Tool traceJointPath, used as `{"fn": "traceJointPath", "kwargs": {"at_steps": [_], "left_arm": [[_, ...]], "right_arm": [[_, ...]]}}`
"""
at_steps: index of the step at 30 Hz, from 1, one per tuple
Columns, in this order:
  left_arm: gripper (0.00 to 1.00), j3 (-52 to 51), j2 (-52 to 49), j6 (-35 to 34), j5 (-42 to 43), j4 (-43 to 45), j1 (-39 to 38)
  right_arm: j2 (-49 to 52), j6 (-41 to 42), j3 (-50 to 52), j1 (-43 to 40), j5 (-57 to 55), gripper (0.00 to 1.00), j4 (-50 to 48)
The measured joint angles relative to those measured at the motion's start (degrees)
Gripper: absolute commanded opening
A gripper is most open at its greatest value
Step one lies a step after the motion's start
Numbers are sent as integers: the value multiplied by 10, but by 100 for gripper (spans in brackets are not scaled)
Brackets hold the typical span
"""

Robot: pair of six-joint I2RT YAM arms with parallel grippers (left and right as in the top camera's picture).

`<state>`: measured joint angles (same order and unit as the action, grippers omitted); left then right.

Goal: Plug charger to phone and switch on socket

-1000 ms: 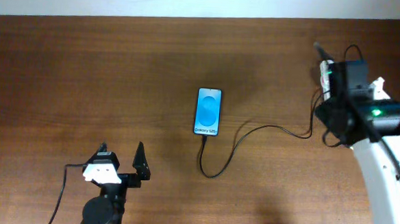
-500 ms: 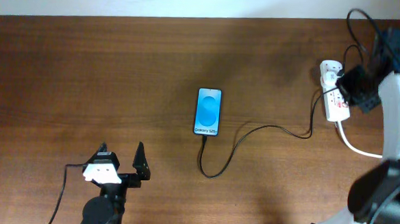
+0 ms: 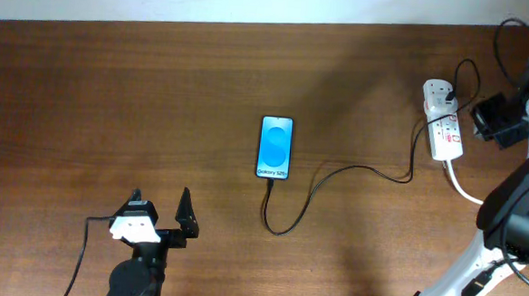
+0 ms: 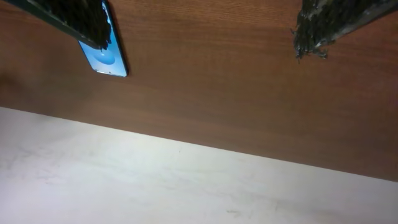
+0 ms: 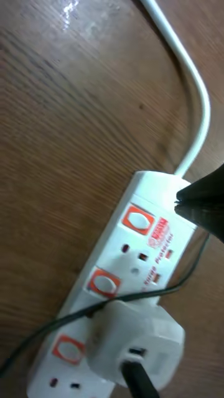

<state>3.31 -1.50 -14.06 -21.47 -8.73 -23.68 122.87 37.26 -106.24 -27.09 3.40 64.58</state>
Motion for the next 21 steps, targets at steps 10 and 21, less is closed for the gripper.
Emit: {"fn": "traceJointPath", "kwargs": {"at_steps": [10,21], "left_arm": [[99,0,5,0,-2,3,82],[99,-23,7,0,-2,54,83]], "right_arm": [[22,4,-1,8,36,4,-62],[30,40,-2,48,29,4,-109]]}}
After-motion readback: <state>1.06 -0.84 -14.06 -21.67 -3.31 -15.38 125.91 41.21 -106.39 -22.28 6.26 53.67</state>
